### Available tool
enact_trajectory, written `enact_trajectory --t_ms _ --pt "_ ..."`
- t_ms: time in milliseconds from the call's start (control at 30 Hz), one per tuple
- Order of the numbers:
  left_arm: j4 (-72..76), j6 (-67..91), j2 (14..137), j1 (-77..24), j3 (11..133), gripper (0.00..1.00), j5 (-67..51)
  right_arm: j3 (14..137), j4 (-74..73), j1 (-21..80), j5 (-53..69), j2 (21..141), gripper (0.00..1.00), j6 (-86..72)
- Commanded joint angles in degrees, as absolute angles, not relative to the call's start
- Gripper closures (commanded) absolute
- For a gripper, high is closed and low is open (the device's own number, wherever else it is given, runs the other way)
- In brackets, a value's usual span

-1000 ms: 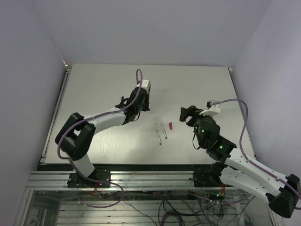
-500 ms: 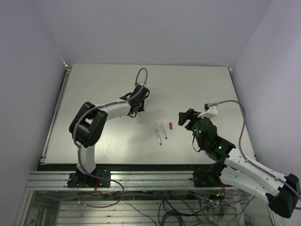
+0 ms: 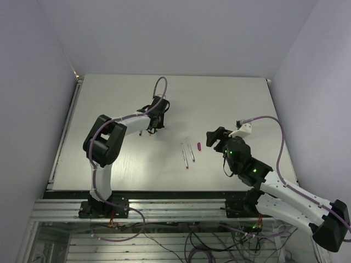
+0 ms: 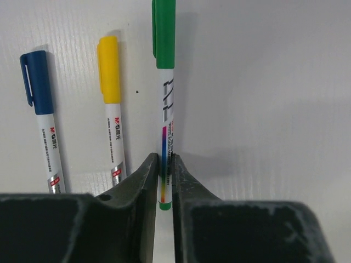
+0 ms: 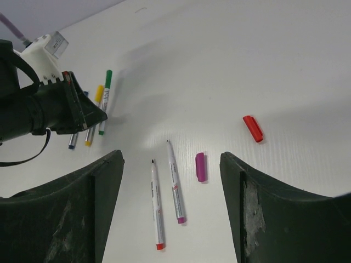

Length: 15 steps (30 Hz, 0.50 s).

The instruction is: Insert the pens into the pen caps

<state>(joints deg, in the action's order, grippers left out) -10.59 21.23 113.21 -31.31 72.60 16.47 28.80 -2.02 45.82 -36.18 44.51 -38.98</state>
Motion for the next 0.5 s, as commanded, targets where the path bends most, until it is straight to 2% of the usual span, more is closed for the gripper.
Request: enact_trajectory --t_ms 0,467 --pt "-12.47 21.63 115.25 -30.61 73.62 0.76 14.02 28.06 -1.2 45.69 -36.02 45.09 0.29 -39.81" --pt "-11.22 21.96 112.06 -30.48 73.74 0.65 11.12 26.99 0.49 45.68 -36.24 46.18 0.3 -39.53"
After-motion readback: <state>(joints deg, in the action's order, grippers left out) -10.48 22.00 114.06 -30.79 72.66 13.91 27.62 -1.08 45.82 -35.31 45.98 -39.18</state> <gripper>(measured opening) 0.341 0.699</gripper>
